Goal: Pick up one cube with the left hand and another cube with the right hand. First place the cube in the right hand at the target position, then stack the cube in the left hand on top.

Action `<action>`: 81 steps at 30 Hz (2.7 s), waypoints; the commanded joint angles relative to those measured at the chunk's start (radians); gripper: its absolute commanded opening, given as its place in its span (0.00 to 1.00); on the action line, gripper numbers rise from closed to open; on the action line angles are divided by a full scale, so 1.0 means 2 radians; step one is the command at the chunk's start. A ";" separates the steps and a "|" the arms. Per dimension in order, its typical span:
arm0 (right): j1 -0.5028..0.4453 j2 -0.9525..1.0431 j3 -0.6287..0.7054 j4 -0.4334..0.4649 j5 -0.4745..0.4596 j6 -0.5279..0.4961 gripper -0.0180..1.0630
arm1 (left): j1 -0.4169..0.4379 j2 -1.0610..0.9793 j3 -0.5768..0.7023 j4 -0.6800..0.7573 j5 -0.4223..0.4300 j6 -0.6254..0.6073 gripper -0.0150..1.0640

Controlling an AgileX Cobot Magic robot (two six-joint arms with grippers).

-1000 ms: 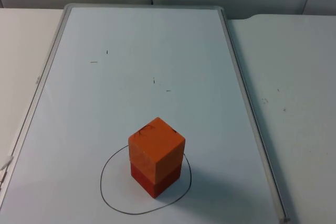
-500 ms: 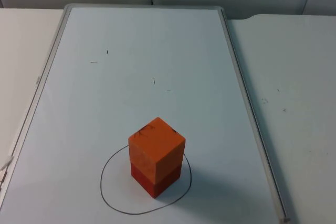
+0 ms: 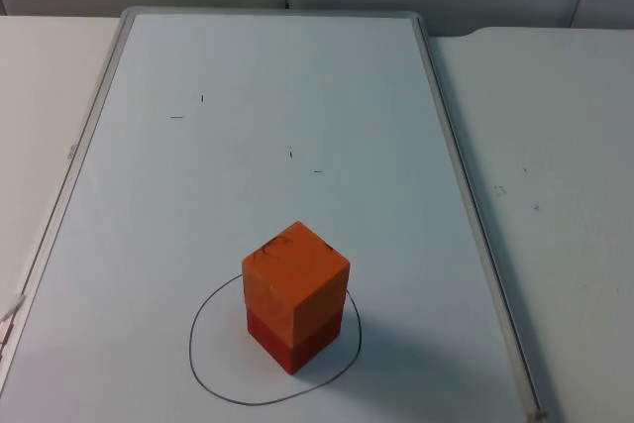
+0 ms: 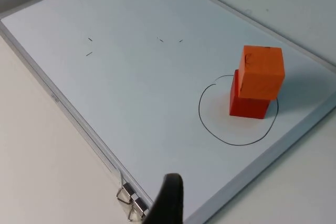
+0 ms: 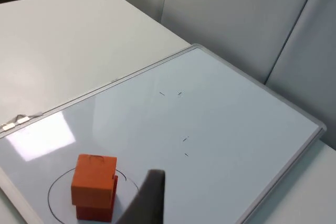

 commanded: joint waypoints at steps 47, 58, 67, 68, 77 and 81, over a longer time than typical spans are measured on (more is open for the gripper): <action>-0.001 -0.001 0.002 -0.013 -0.006 0.000 0.86 | 0.316 -0.003 0.013 -0.003 -0.022 0.007 0.99; -0.001 -0.021 0.002 -0.008 0.025 -0.002 0.86 | 0.327 -0.003 0.013 -0.003 -0.022 0.008 0.99; -0.001 -0.159 0.034 0.058 0.118 -0.024 0.86 | 0.327 -0.003 0.013 -0.003 -0.022 0.008 0.99; -0.001 -0.179 0.043 0.069 0.128 -0.025 0.86 | 0.327 -0.003 0.013 -0.003 -0.022 0.008 0.99; -0.001 -0.284 0.056 0.124 0.204 -0.035 0.86 | 0.327 -0.003 0.013 -0.003 -0.022 0.008 0.99; 0.001 -0.284 0.067 0.149 0.227 -0.057 0.86 | 0.327 -0.003 0.013 -0.003 -0.022 0.009 0.99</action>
